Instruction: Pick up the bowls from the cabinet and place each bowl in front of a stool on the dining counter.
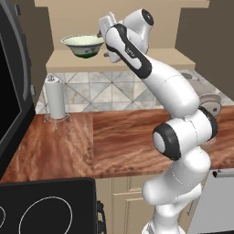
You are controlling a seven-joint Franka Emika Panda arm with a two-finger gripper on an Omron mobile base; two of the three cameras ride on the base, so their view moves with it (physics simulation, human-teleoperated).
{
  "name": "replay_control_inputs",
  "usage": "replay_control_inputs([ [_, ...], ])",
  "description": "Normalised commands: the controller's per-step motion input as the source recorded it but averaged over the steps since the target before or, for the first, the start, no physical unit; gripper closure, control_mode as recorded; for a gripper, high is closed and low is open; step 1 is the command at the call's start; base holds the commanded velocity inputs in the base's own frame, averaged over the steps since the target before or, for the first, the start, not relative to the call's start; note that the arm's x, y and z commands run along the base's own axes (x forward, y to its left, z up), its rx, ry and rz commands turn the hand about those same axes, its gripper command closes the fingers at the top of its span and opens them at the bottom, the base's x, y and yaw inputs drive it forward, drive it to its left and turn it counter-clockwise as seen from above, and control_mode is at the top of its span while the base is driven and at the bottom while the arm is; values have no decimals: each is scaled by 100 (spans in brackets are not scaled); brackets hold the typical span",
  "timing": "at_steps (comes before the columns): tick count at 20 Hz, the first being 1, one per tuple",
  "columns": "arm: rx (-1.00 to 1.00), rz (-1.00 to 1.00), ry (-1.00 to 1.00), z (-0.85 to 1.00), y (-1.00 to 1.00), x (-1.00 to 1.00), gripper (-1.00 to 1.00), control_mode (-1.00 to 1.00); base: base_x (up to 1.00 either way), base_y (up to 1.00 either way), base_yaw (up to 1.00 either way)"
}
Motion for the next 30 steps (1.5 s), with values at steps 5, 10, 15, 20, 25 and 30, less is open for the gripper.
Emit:
replay_control_inputs([
  [5, 0, 3, 1, -13, 7, 36, -100, -100, 0, 0, 0],
  [10, 0, 3, 0, -13, 5, 38, -100, -100, 0, 0, 0],
  [15, 0, 2, 2, -5, 12, 40, -100, -100, 0, 0, 0],
  [20, 0, 2, 4, 0, 16, 40, -100, -100, 0, 0, 0],
  [25, 0, 2, 5, 0, 11, 41, -100, -100, 0, 0, 0],
  [30, 0, 3, 5, 0, 5, 24, -100, -100, 0, 0, 0],
])
